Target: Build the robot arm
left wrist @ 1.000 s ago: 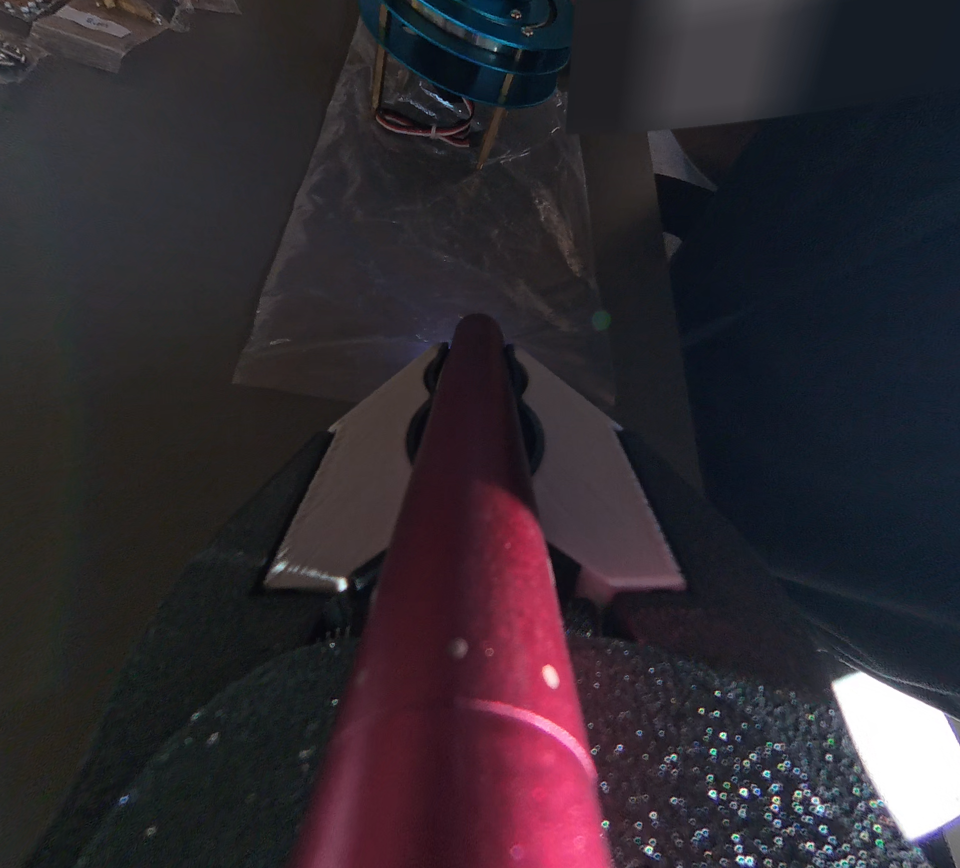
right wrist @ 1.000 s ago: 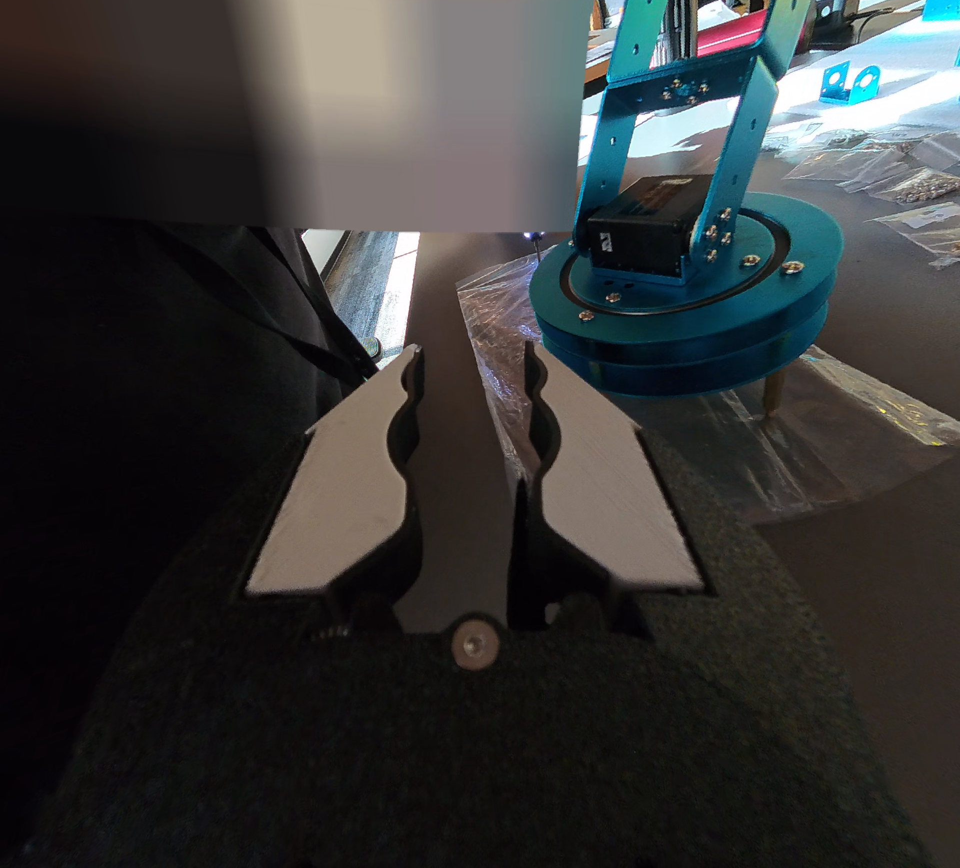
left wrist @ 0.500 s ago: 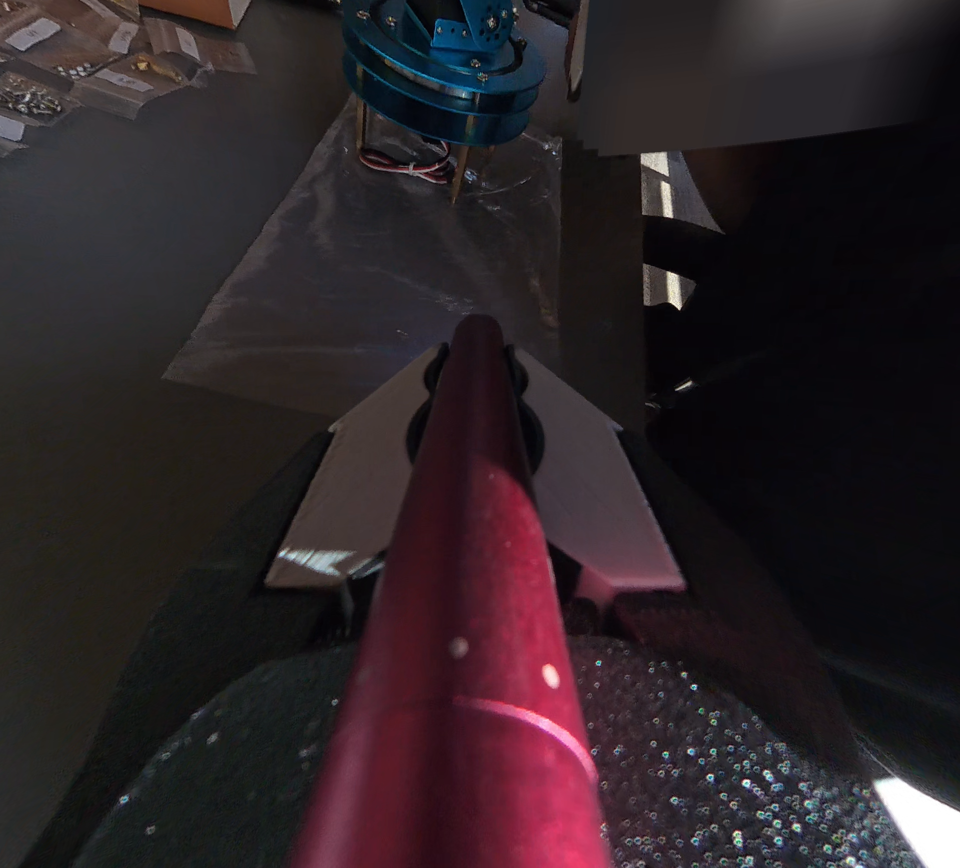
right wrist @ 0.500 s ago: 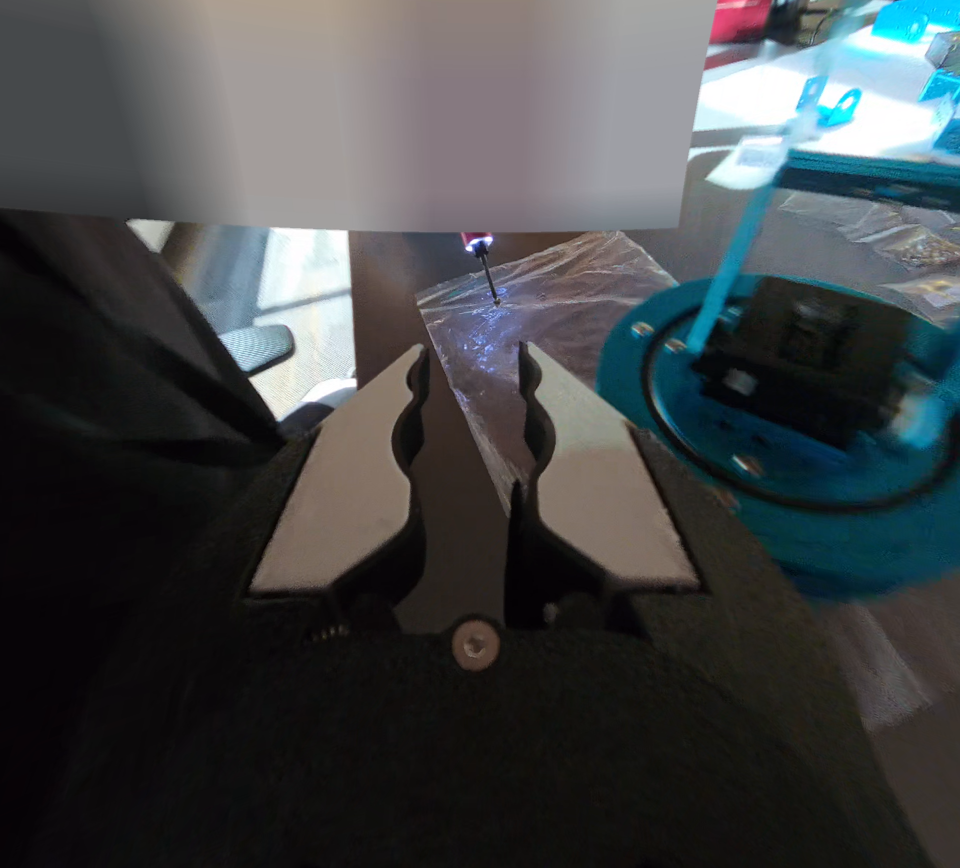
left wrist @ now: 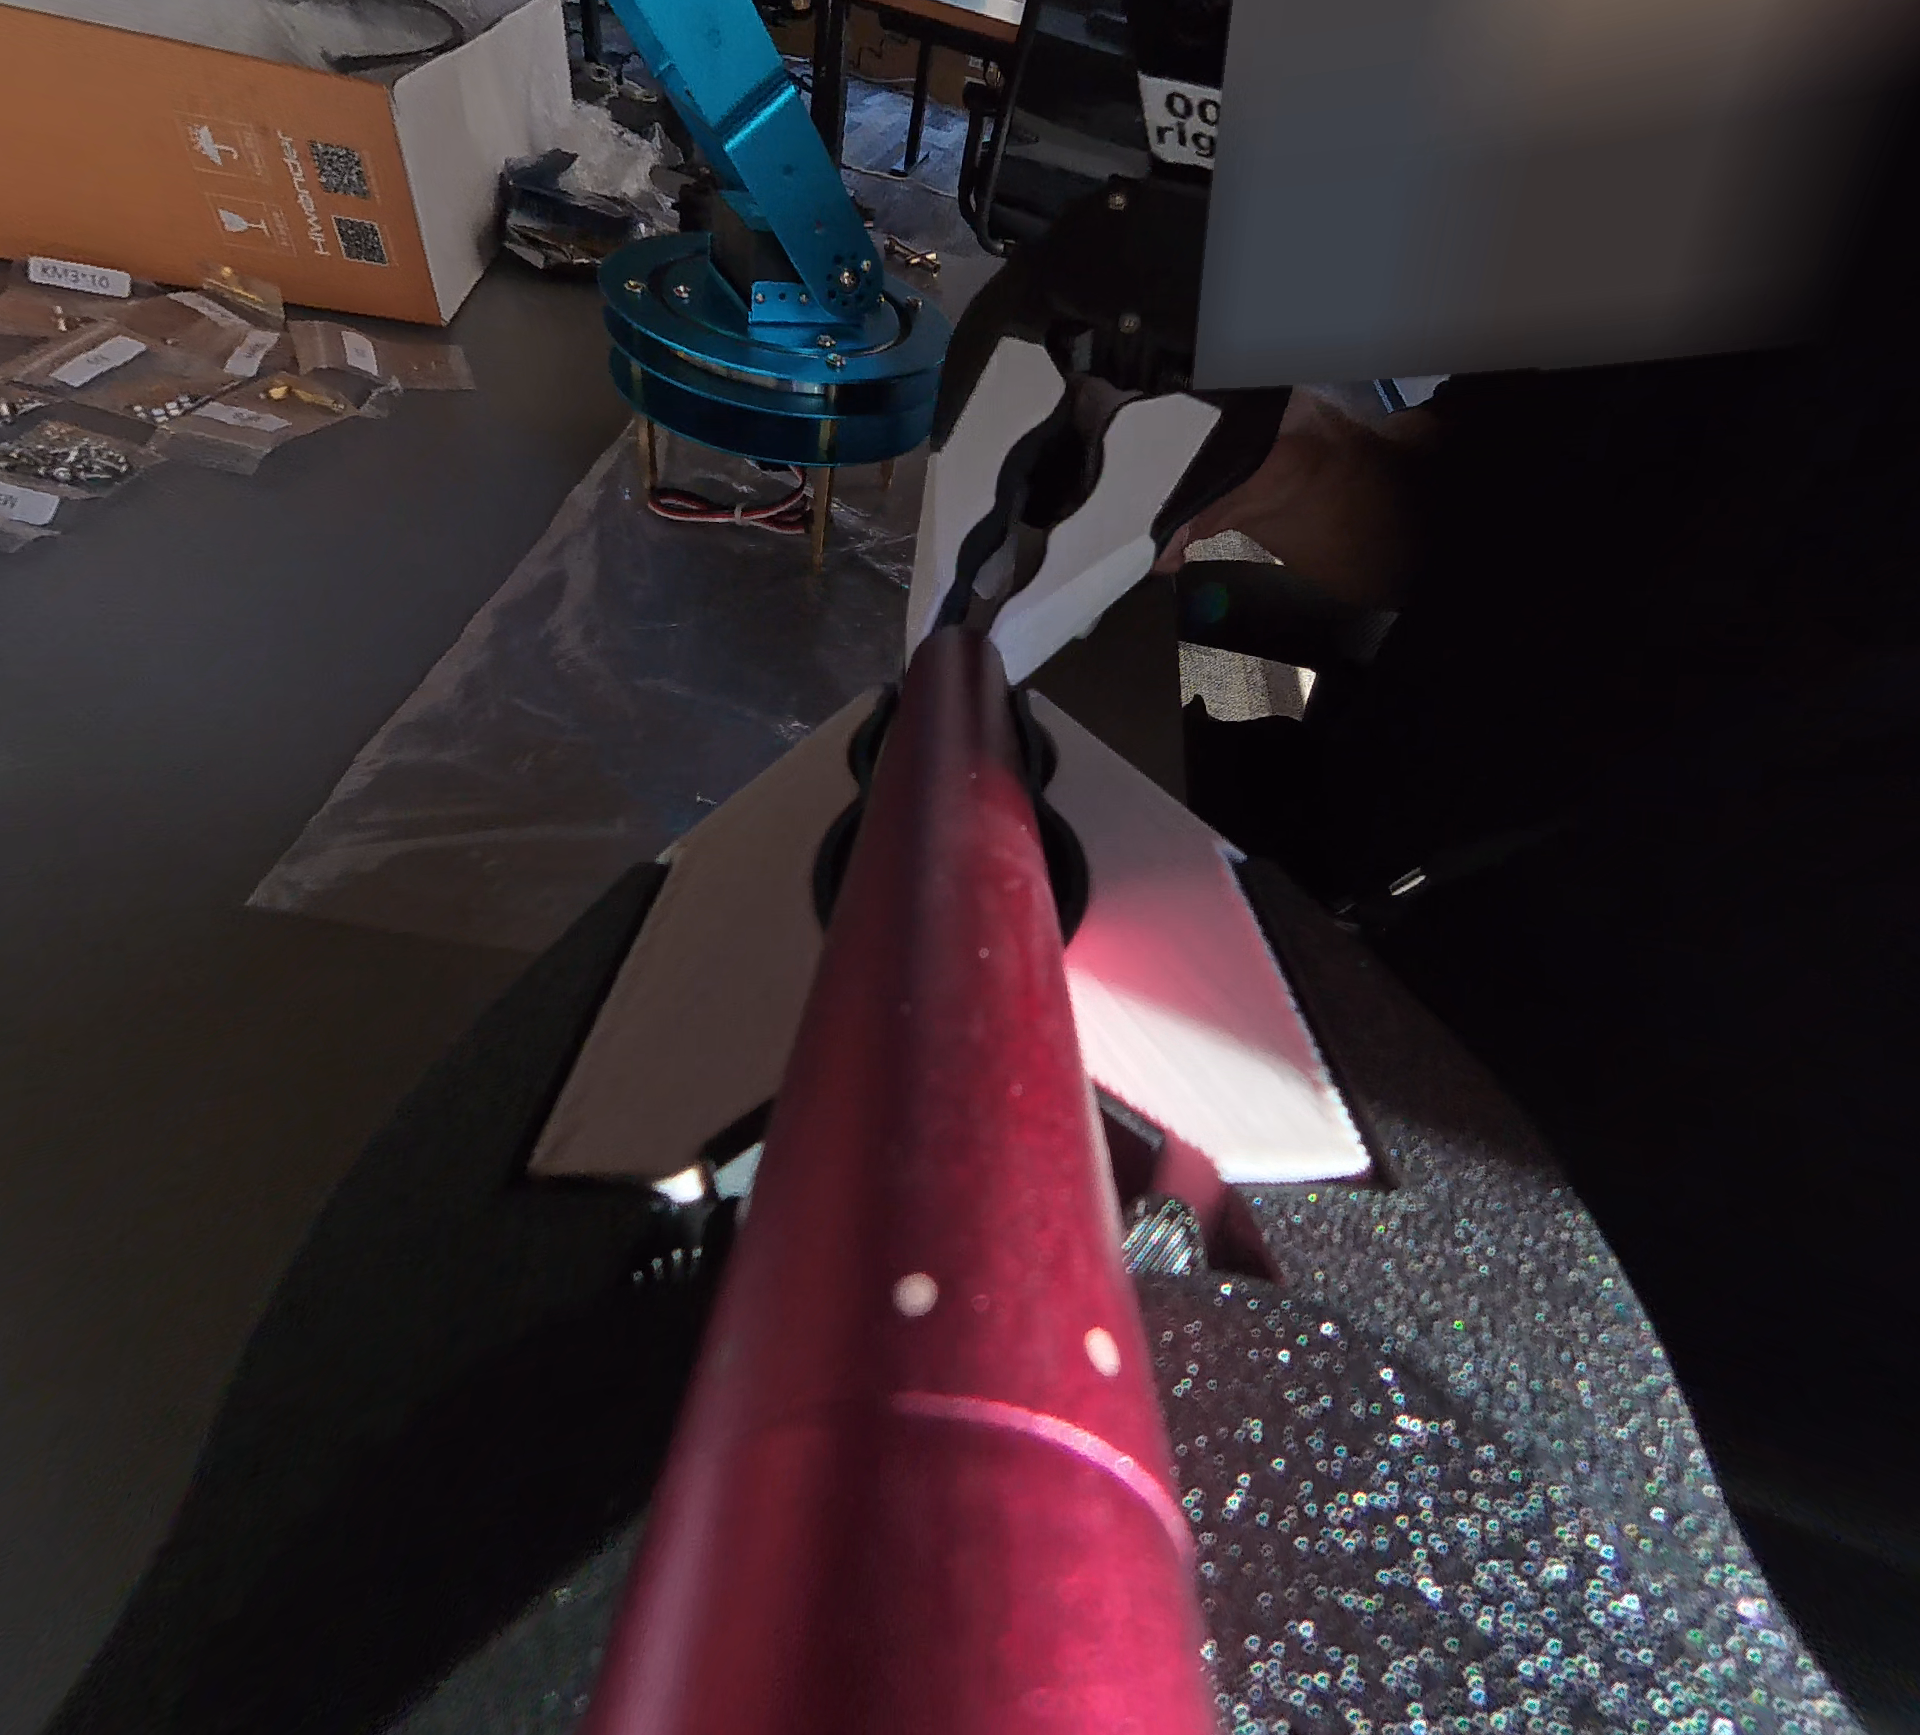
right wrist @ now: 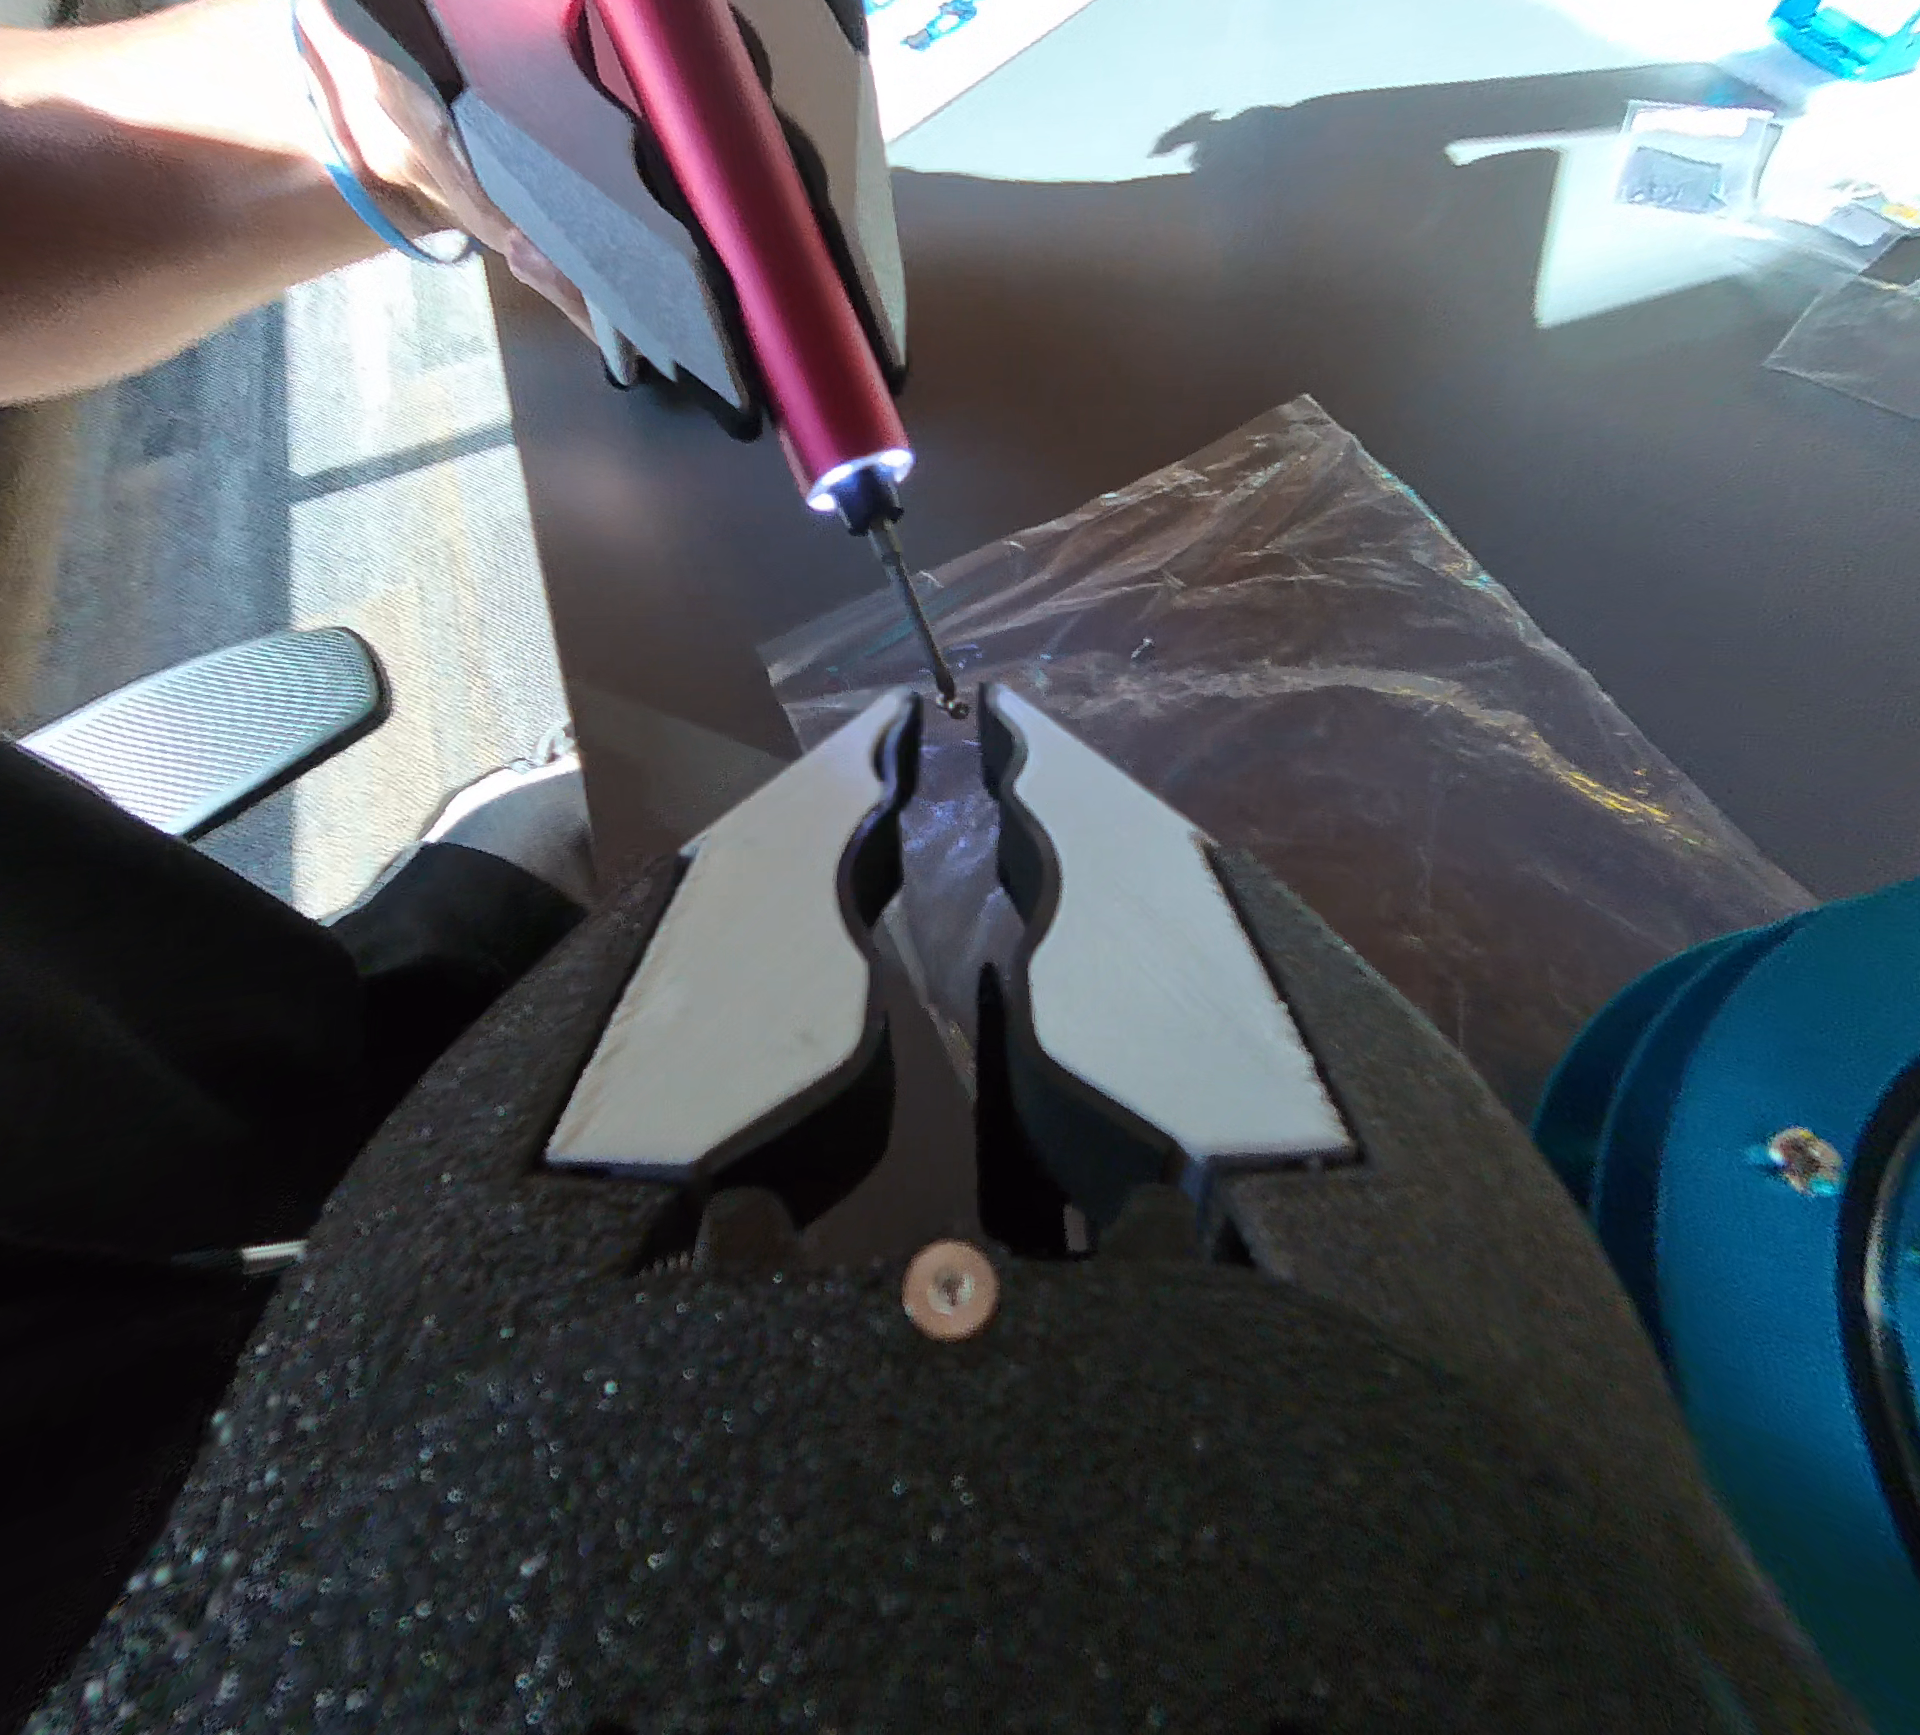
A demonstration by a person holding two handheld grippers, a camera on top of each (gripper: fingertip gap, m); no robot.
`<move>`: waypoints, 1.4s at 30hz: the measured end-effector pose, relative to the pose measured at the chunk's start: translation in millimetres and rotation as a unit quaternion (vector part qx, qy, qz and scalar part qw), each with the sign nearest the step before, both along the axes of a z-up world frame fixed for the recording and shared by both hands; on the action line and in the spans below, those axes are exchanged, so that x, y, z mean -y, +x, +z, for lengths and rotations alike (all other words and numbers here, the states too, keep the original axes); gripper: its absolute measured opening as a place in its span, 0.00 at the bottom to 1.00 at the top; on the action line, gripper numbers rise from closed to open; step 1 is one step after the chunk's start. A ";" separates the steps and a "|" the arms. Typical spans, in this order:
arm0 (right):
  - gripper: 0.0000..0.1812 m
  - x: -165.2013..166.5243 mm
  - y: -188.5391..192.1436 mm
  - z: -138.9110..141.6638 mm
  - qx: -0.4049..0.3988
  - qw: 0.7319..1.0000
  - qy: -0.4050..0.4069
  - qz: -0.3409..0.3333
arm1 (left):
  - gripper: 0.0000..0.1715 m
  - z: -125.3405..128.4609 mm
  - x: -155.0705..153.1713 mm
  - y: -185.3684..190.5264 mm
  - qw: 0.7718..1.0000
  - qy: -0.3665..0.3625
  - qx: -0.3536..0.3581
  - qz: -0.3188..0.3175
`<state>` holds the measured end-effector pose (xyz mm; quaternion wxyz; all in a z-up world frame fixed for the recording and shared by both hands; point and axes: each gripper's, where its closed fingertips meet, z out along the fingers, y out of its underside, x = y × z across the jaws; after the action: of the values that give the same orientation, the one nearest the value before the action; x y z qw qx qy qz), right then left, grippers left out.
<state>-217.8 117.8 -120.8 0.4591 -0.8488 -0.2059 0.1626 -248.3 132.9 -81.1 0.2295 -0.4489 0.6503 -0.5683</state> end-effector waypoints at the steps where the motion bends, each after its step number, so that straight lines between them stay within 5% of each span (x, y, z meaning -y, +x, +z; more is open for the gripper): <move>1: 0.03 -0.2 2.9 -1.5 0.015 1.000 0.003 -0.007 | 0.12 -0.9 -0.4 -0.5 1.000 0.004 0.000 0.001; 8: 0.00 1.6 8.3 -9.5 0.029 0.999 -0.008 -0.023 | 0.13 -4.6 -6.9 -5.5 1.000 0.015 -0.005 0.010; 11: 0.11 -0.3 3.9 -1.7 0.015 1.000 0.009 -0.013 | 0.13 -4.5 -6.9 -6.1 1.000 0.015 -0.004 0.010; 15: 0.08 -0.7 -5.3 5.3 -0.006 1.000 0.020 0.009 | 0.13 -6.4 -5.2 -5.6 1.000 0.020 -0.008 0.007; 24: 0.02 -2.9 12.2 -13.3 0.050 0.999 -0.002 -0.018 | 0.12 -9.0 -10.6 -6.2 0.999 0.028 -0.014 0.012; 32: 0.11 -2.4 17.9 -31.1 0.086 0.995 -0.036 -0.022 | 0.13 -19.3 -11.8 -4.5 0.997 0.065 -0.032 0.022; 42: 0.10 2.8 19.8 -39.8 0.094 0.993 -0.066 -0.009 | 0.12 -32.8 -2.7 1.2 0.992 0.116 -0.052 0.019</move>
<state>-198.0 115.0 -160.6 0.3823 -0.8906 -0.2290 0.0912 -247.1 135.6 -113.9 0.2562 -0.4607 0.7141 -0.4606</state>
